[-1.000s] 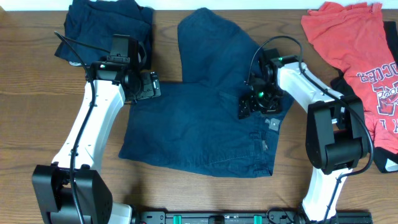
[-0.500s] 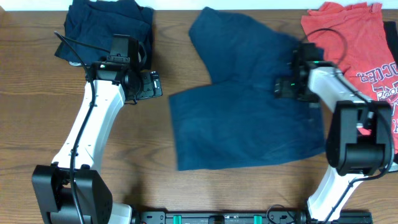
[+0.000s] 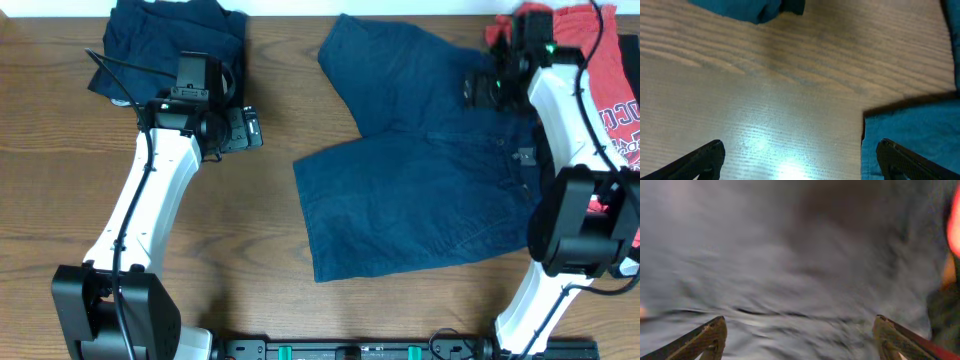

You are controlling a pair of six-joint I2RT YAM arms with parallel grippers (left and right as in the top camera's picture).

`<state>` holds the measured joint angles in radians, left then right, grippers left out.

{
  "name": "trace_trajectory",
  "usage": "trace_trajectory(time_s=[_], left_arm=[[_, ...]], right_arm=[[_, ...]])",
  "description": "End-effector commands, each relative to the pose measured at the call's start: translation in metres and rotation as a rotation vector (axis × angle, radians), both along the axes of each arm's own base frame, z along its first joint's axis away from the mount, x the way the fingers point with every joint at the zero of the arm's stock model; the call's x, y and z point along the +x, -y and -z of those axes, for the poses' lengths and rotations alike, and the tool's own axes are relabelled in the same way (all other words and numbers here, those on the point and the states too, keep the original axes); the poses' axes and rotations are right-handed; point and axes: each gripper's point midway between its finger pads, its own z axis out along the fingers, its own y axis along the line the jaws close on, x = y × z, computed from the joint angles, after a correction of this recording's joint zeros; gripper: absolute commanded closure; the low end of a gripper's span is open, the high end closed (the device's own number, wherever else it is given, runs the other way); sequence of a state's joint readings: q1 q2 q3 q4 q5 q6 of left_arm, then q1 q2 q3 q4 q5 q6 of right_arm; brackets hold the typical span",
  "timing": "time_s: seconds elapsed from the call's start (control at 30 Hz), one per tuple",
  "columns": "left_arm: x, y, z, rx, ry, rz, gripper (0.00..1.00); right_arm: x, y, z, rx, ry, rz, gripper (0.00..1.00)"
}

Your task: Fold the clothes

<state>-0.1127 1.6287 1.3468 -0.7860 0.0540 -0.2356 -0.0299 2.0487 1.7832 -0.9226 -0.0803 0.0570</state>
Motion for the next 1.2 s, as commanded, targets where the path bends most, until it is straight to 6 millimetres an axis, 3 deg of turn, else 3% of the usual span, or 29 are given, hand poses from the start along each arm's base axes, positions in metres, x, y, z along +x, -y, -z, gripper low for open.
trace_trajectory(time_s=[0.0,0.2,0.33,0.43,0.57,0.73,1.07,1.17], left_arm=[[0.007,0.002,-0.007,-0.009,0.034,0.015,0.02],[0.016,0.003,-0.011,-0.013,0.072,0.015,0.02],[0.016,0.003,-0.011,-0.012,0.071,0.014,0.02],[0.015,0.003,-0.011,-0.011,0.070,0.014,0.02],[0.014,0.002,-0.010,-0.010,0.063,0.014,0.02],[0.013,0.002,-0.007,-0.009,0.054,0.014,0.02],[0.014,0.002,0.010,-0.005,0.012,0.014,0.02],[0.014,0.002,0.013,-0.004,0.002,0.014,0.02]], right_arm=[[0.015,-0.059,-0.039,0.053,0.130,-0.189,0.09],[0.044,-0.125,-0.033,-0.005,0.260,-0.326,0.05],[0.062,-0.159,-0.006,0.005,0.300,-0.377,0.03],[0.071,-0.180,0.025,0.004,0.304,-0.429,0.01],[0.069,-0.193,0.063,0.003,0.258,-0.455,0.01],[0.058,-0.207,0.086,0.033,0.207,-0.490,0.01],[0.048,-0.248,0.080,0.040,0.254,-0.631,0.02],[0.051,-0.248,0.083,-0.047,0.268,-0.616,0.03]])
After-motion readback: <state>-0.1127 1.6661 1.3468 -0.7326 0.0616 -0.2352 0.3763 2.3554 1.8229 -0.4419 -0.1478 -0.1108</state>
